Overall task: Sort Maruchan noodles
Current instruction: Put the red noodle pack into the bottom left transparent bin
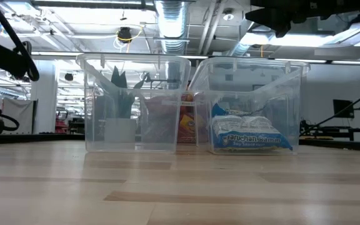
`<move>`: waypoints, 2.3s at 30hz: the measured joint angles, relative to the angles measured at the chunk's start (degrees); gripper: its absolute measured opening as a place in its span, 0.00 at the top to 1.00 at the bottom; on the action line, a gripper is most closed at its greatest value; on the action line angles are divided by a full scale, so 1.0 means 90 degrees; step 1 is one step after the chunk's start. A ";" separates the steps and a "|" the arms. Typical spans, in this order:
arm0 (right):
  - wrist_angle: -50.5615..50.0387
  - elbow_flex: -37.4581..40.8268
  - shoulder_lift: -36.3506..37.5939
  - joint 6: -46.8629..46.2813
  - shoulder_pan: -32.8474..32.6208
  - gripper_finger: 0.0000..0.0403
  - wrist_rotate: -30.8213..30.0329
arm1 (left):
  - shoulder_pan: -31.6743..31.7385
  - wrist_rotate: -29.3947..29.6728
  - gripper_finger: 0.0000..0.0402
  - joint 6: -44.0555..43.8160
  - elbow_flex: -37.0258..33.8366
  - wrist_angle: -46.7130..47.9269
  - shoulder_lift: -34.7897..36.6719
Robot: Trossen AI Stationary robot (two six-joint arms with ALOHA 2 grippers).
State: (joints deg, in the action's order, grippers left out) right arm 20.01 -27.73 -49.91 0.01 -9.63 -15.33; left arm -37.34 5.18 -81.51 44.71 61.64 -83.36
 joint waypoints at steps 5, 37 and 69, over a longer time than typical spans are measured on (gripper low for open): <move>-0.0055 0.0000 0.0000 -0.0004 0.0000 0.41 0.0000 | 0.0000 -0.0030 0.48 0.0033 0.0005 -0.0195 -0.0118; -0.0131 -0.0005 0.0000 0.0000 0.0000 0.41 0.0000 | -0.0198 0.2512 1.00 0.0894 0.4008 0.3089 -0.0024; -0.0242 -0.0005 0.0000 -0.0012 0.0000 0.41 0.0002 | -0.0265 0.1286 0.86 0.1655 -0.0400 -0.1598 0.2261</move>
State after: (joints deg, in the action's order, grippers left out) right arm 17.82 -27.77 -49.91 -0.10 -9.63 -15.31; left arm -39.72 16.75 -66.62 41.11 47.25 -63.01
